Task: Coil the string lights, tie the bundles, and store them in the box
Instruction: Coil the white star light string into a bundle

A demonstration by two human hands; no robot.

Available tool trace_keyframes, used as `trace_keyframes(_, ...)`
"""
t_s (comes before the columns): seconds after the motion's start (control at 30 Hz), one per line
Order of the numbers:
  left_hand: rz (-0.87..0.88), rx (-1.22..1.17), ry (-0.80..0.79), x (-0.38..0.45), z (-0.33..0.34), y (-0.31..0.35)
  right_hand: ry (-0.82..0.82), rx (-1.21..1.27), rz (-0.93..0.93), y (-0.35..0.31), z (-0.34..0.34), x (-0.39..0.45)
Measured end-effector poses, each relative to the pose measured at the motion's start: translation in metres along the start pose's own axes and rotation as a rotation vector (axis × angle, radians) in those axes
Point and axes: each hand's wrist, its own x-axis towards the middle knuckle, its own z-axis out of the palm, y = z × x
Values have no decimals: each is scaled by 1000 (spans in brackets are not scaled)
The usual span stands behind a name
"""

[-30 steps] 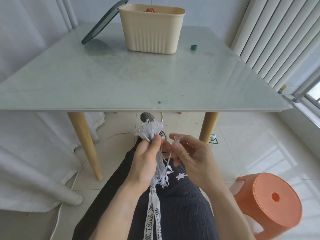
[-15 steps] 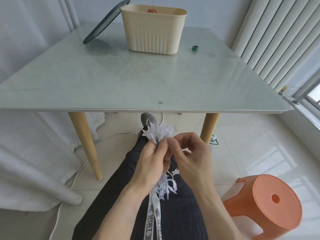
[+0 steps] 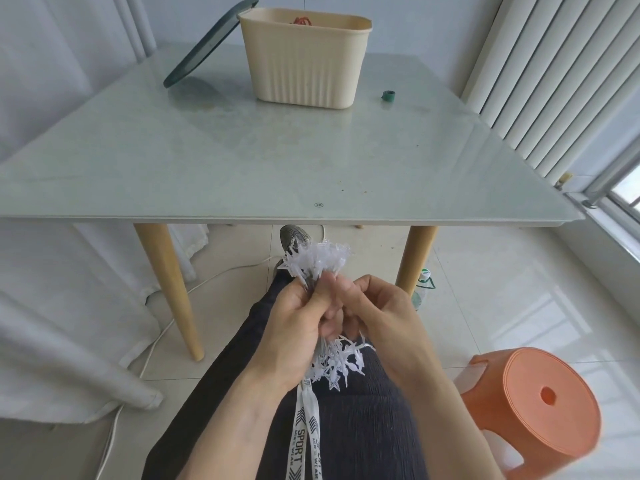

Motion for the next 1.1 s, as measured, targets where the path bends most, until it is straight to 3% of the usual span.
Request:
trace_keyframes(0.07,4,-27,78,2,-2,2,-55,-98,-45,0,-8,0)
trace_keyframes(0.23,9,-136,143,7,-11,10,-87,-716,-172,9,-34,0)
trace_keyframes(0.4,62,-169,218,12,-17,10,-151,-653,-100,20,-58,0)
trace_keyframes(0.53,73,-216,161,11,-16,13,-196,-757,17,38,-69,0)
trace_keyframes(0.63,55,-239,171,10,-14,14,-218,-698,55,42,-76,0)
trace_keyframes(0.8,55,-271,217,14,-19,17,-73,-752,79,44,-101,-3)
trace_keyframes(0.9,68,-270,220,14,-20,16,10,-597,38,35,-105,-6)
trace_keyframes(1.0,58,-241,218,14,-15,14,39,-507,16,23,-93,-7)
trace_keyframes(1.1,59,-200,226,13,-9,12,32,-566,-23,17,-74,-8)
